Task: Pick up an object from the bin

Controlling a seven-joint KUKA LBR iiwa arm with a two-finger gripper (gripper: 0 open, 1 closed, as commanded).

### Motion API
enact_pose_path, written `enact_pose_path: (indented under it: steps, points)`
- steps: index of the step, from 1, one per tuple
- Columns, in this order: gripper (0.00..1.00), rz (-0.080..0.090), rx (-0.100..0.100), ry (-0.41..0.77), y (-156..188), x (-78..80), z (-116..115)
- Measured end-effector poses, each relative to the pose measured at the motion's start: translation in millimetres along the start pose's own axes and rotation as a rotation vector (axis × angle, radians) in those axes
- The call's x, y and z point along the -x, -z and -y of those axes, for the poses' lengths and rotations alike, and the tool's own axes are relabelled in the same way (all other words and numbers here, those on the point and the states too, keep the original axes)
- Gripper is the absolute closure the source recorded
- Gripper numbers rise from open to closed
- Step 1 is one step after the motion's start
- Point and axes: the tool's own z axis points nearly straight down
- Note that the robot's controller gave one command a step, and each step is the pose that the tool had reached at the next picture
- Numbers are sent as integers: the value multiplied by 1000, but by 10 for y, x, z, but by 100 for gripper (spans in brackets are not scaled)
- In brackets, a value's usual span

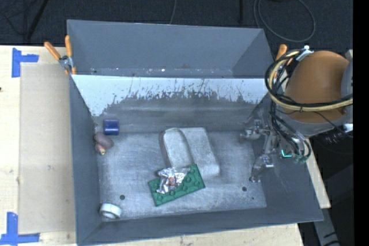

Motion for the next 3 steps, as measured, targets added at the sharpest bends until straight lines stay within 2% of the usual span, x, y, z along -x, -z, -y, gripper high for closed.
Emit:
enact_pose_path:
  steps: [1, 2, 3]
  points:
    - [0, 12, 2, 27, 451, 5, -695]
    - [0, 31, -10, 213, -614, 224, -1269]
    - [0, 31, -5, 370, -649, -299, -1833]
